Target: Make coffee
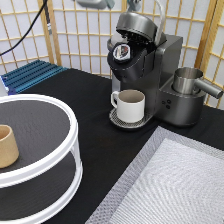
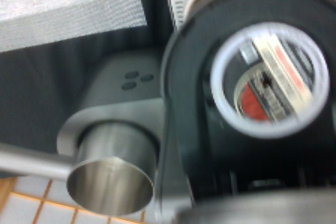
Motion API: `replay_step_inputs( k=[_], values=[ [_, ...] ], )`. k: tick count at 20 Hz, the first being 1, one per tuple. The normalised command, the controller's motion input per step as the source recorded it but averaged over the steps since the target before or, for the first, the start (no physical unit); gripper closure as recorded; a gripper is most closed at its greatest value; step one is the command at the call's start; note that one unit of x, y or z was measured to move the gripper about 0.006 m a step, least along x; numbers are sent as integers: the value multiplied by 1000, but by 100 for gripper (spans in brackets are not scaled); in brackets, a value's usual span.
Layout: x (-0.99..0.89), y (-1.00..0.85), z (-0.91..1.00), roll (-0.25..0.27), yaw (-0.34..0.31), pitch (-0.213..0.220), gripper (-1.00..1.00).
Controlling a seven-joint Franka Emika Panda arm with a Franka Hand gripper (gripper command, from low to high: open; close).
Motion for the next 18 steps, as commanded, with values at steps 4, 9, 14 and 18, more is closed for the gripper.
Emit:
replay_step_inputs(
  k=[4,9,14,18],
  values=[
    [122,785,175,-325,-22,45,-100],
    [184,510,0,-368,-5,31,-100],
    [170,137,10,-281,0,27,-100],
    [327,-19,210,-164,-10,40,-100]
  ],
)
